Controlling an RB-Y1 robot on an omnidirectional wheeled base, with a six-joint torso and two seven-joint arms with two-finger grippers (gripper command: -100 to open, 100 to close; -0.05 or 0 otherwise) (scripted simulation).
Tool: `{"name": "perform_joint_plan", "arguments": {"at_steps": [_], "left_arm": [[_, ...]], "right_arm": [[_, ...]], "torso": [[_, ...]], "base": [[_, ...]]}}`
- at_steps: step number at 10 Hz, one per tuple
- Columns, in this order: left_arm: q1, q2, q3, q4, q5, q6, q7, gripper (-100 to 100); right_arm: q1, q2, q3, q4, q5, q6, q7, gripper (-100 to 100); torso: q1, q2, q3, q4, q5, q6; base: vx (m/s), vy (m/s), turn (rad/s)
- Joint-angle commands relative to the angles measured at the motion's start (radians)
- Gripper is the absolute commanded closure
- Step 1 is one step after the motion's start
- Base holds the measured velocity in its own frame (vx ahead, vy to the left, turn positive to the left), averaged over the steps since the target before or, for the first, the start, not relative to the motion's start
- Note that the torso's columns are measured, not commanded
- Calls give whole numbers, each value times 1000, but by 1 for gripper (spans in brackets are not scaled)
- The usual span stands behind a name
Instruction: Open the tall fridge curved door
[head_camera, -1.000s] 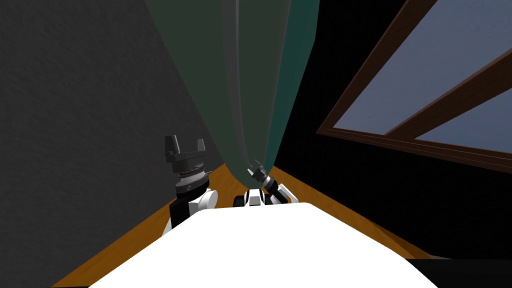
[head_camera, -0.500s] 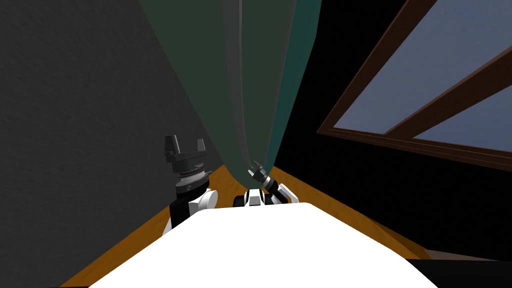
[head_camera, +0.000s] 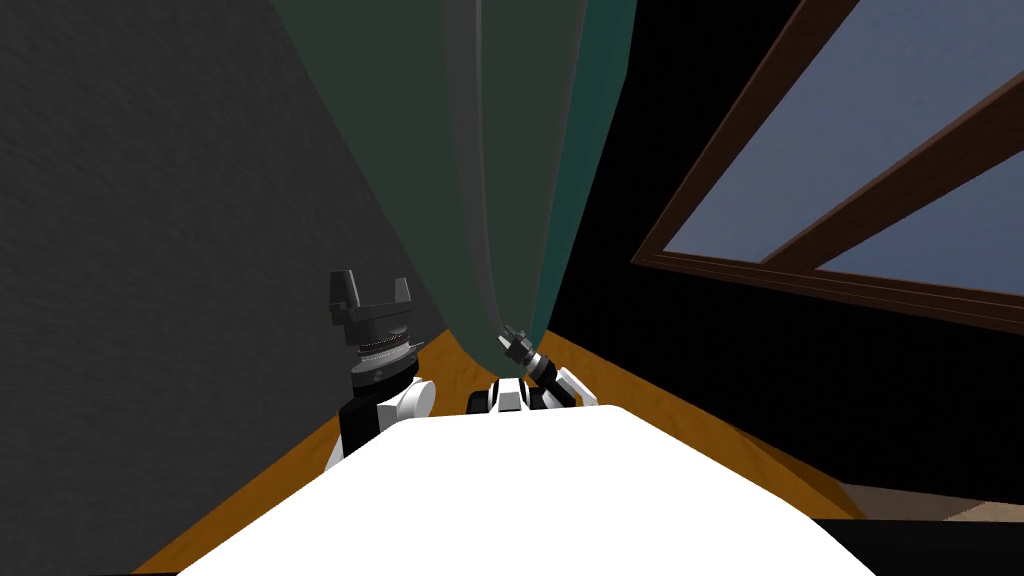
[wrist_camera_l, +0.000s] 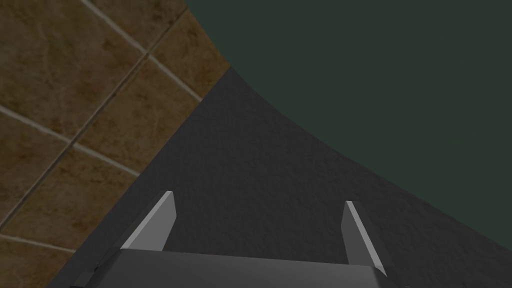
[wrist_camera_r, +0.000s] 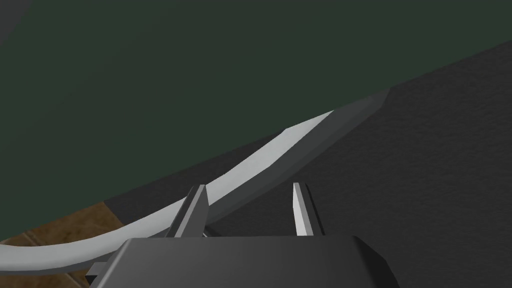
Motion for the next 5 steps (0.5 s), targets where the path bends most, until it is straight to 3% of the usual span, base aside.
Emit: {"name": "perform_joint_plan", "arguments": {"at_steps": [1,2,5], "left_arm": [[0,0,0,0,0,0,0,0],[0,0,0,0,0,0,0,0],[0,0,0,0,0,0,0,0]], "right_arm": [[9,18,-14,-4,2,15,14,100],[9,18,-14,-4,2,15,14,100],[20,43,-34,-9,5,33,31,100]], "torso": [[3,-1,0,0,1,-3],[10,-8,-4,0,2,-6],[0,-13,-8,1,0,-5]], "base": [[-91,278,-142],[-135,218,-97],[-158,187,-92]]}}
